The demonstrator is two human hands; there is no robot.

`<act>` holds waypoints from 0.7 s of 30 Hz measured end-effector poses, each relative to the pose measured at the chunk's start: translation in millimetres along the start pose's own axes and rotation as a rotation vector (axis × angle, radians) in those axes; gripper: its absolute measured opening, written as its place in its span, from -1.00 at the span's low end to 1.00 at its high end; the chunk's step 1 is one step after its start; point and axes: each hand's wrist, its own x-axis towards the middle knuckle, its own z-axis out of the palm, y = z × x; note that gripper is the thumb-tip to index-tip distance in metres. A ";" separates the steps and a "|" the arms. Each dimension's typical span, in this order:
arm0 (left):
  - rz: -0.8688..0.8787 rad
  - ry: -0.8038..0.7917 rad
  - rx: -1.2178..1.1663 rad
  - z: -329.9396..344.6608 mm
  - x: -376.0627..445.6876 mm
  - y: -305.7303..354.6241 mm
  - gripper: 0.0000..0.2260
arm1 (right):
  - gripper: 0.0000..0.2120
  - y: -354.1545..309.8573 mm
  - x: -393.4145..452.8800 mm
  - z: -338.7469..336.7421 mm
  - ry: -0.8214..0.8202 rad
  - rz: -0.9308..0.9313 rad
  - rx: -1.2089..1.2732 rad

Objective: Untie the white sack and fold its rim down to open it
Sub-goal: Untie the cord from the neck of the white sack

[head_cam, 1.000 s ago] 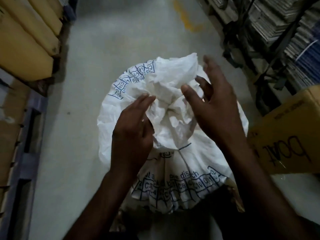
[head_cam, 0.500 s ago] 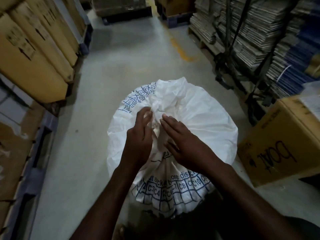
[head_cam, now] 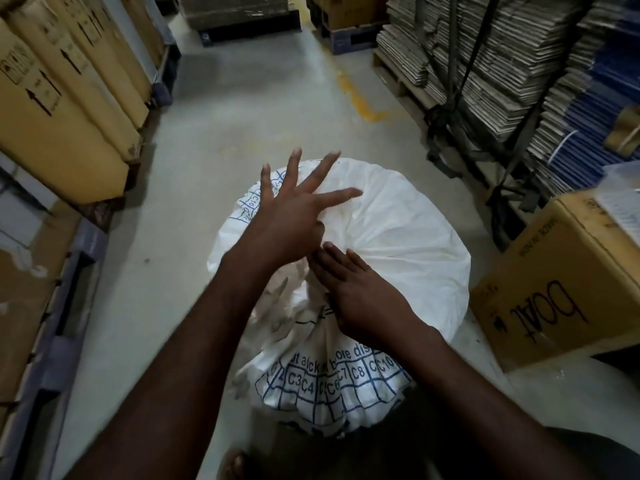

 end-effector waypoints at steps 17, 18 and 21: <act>-0.486 0.134 -0.436 100.3 -89.5 -25.4 -0.65 | -0.49 -0.8 9.1 4.5 -0.155 -0.069 0.094; -0.482 0.137 -0.457 103.9 -90.7 -24.9 -0.67 | -0.48 -2.3 8.9 5.4 -0.156 -0.069 0.090; -0.488 0.167 -0.509 109.1 -92.3 -25.7 -0.72 | -0.50 -5.5 12.7 2.8 -0.152 -0.061 0.110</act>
